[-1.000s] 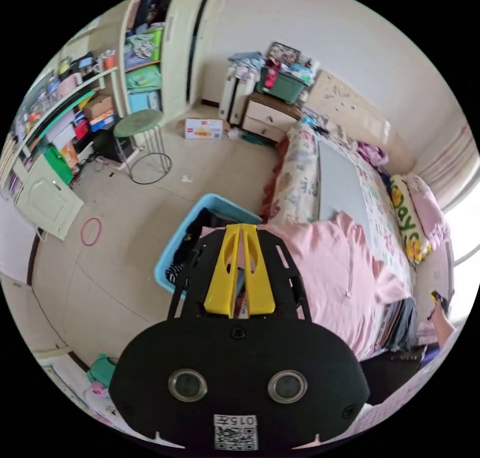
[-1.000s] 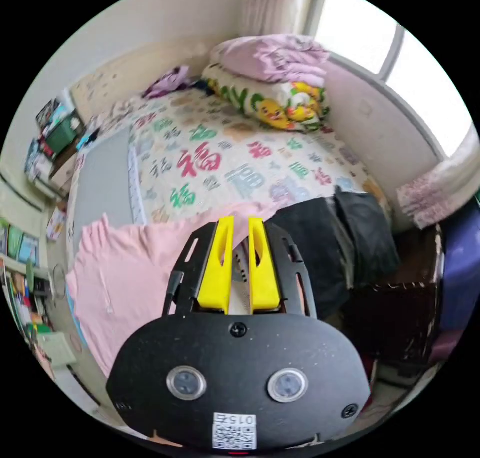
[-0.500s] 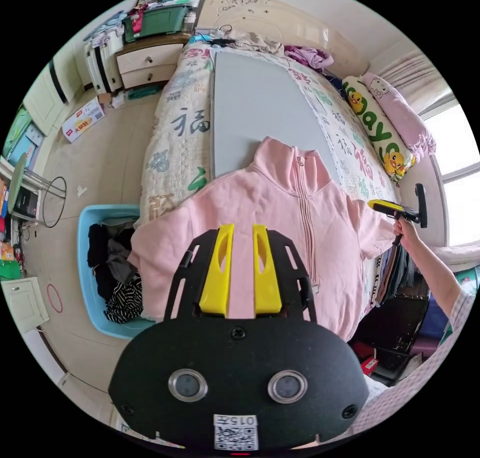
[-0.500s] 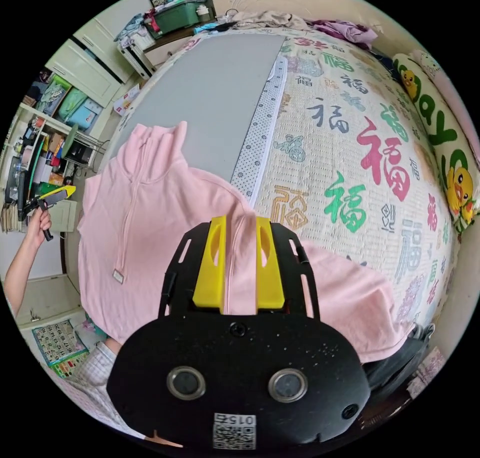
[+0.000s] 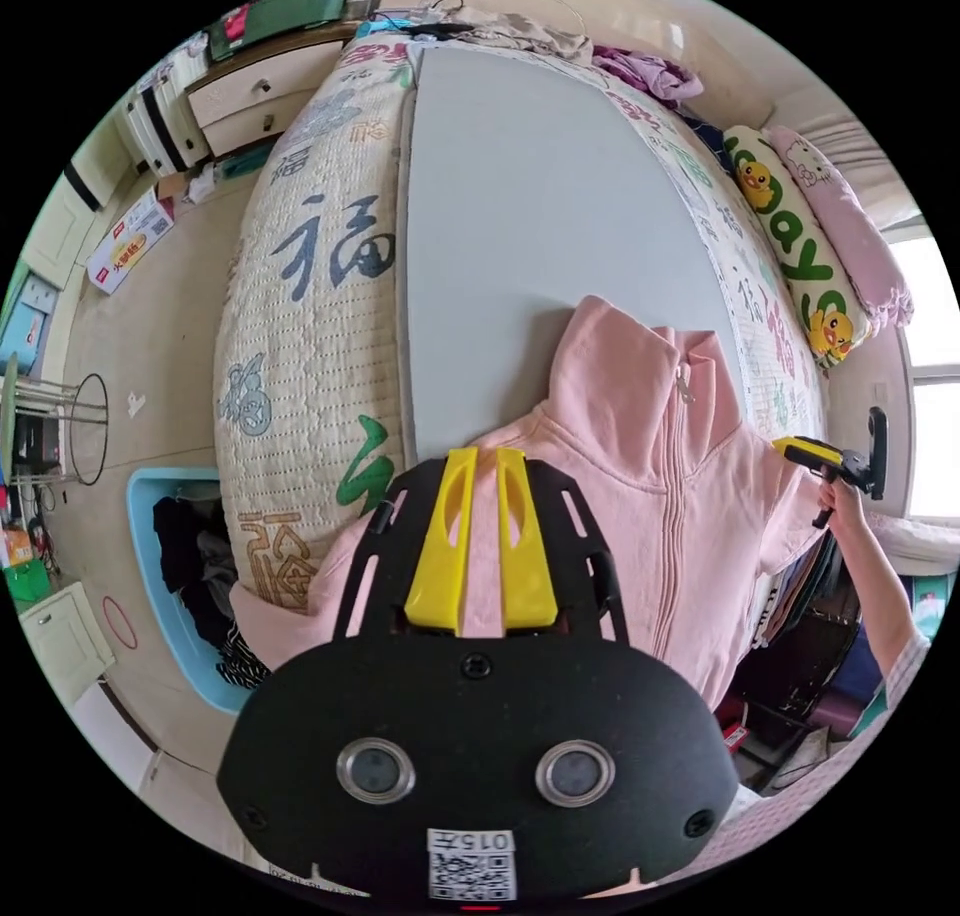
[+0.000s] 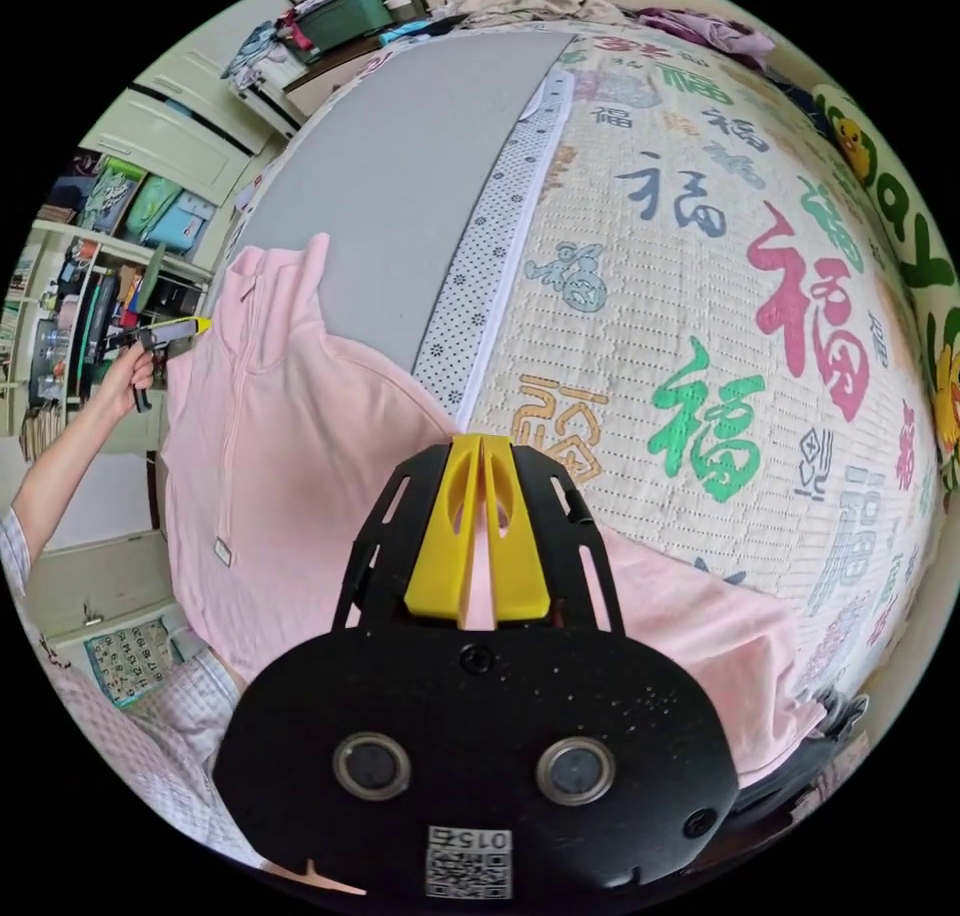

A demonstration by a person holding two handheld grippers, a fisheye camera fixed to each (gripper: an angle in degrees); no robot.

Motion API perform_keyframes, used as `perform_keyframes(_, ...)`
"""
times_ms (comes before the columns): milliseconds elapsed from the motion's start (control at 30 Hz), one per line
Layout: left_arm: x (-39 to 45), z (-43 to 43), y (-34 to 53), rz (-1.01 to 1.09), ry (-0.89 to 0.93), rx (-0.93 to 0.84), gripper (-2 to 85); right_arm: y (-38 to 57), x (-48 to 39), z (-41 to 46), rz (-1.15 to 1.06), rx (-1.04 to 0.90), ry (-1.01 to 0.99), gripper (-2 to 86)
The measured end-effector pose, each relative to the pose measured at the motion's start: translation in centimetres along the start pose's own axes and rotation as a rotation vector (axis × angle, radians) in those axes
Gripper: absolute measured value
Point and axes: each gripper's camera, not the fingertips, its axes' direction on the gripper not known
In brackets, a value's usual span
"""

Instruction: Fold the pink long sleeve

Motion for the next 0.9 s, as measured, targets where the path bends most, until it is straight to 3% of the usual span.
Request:
perform_keyframes(200, 0.1, -0.1, -0.1, 0.023, -0.081, 0.067, -0.3, 0.2, -1.8, 3.7, 0.066, 0.025, 0.143, -0.6)
perform_keyframes(300, -0.5, -0.9, -0.1, -0.043, -0.283, 0.176, -0.7, -0.6, -2.6, 6.1, 0.106, -0.01, 0.158, -0.5)
perform_keyframes(367, -2.8, -0.9, -0.3, -0.139, -0.148, 0.168, -0.6, -0.8, -3.1, 7.8, 0.11, -0.046, 0.152, -0.3)
perform_keyframes(467, -4.7, -2.0, 2.0, -0.186, 0.036, 0.263, 0.2, 0.5, -4.0, 7.6, 0.144, 0.047, 0.119, 0.4)
perform_keyframes(667, -4.8, -3.2, 14.2, -0.152, 0.162, 0.172, 5.4, 11.2, -8.3, 4.8, 0.135, 0.203, -0.099, 4.0)
perform_keyframes(833, -6.7, -1.8, 33.0, -0.376, 0.108, -0.08, 7.2, 25.4, -11.6, 8.9, 0.293, 0.02, -0.224, 8.8)
perform_keyframes(900, -7.5, -1.4, 39.0, -0.473, 0.09, -0.156, 7.4, 32.9, -12.5, 11.8, 0.457, -0.104, -0.24, 11.9)
